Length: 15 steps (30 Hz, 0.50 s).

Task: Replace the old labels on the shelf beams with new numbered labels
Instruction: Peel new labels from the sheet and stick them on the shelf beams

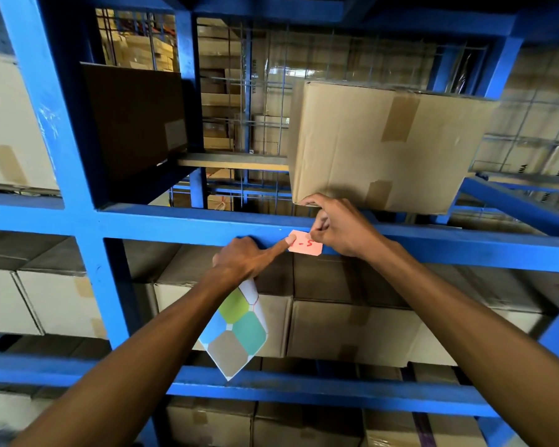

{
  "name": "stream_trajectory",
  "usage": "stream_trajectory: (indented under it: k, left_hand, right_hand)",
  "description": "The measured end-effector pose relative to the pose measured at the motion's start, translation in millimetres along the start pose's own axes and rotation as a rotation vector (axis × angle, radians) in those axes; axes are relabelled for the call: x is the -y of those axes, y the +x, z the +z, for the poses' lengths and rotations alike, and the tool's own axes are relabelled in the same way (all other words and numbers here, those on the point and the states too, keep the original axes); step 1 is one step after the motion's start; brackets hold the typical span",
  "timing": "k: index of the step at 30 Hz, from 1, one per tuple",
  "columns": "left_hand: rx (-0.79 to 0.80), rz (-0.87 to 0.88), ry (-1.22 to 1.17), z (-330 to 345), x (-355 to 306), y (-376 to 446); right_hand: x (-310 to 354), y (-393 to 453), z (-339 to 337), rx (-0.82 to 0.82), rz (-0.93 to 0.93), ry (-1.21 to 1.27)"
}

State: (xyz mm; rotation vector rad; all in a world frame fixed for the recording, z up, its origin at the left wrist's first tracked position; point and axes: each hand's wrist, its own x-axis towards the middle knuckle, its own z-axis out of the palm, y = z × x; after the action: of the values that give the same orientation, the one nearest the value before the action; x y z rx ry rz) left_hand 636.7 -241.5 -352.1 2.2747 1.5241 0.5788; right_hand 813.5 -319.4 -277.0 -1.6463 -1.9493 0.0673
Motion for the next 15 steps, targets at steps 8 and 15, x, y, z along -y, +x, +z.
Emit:
stream_trajectory:
  k: [8,15]
  left_hand:
    - [-0.051,-0.002,0.017,4.5,0.7,-0.3]
    - [-0.069,0.006,0.027,3.7,0.5,-1.3]
  right_hand:
    - [1.8,0.2,1.4,-0.006,0.015,-0.005]
    - [5.9,0.3,-0.6,-0.012,0.044,-0.017]
